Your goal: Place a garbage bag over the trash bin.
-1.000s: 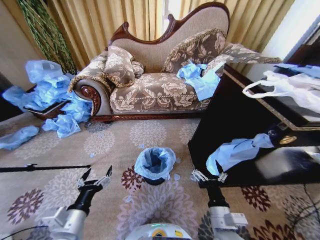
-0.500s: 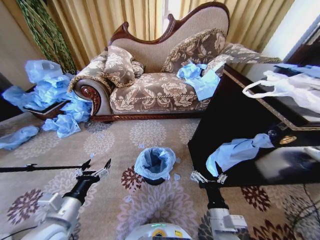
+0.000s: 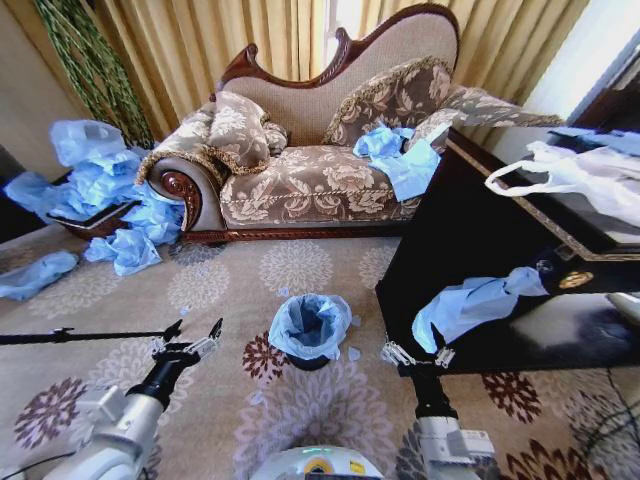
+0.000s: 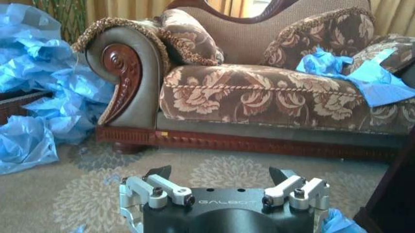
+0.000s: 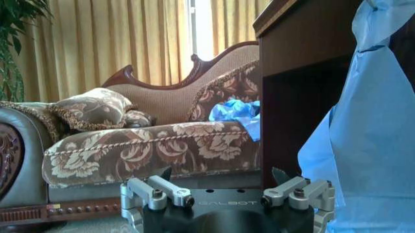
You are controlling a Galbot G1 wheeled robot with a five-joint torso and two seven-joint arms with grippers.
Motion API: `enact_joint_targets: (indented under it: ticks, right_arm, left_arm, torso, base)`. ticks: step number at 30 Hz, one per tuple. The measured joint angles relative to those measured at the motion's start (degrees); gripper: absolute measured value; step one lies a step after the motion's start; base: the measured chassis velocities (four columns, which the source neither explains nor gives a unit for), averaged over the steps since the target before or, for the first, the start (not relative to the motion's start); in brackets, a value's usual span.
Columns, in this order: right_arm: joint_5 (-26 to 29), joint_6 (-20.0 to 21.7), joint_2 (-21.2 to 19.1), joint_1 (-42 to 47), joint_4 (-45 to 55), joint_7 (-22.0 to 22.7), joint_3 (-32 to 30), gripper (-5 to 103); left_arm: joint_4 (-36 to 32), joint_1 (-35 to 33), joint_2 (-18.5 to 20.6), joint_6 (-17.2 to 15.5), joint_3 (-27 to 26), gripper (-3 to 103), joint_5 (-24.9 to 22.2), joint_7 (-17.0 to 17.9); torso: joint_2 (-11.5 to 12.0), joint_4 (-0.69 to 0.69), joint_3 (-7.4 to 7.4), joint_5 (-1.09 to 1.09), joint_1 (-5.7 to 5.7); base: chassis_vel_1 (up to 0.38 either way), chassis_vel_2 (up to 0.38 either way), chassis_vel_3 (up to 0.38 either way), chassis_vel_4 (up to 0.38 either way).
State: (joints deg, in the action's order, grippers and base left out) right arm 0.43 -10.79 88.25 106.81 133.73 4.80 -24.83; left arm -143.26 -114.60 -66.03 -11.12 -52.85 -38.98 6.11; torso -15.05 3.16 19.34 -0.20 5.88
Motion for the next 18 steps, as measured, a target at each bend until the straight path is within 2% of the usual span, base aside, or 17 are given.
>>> enact_joint_targets:
  ticks: [18]
  right_arm:
    - [0.05, -0.05, -0.05, -0.01, 0.00, 0.05, 0.00, 100]
  left_arm:
    - [0.02, -0.05, -0.03, 0.00, 0.05, 100, 0.03, 0.03]
  torso:
    - [0.01, 0.00, 0.00, 0.00, 0.00]
  base:
    - [0.000, 0.000, 0.000, 0.000]
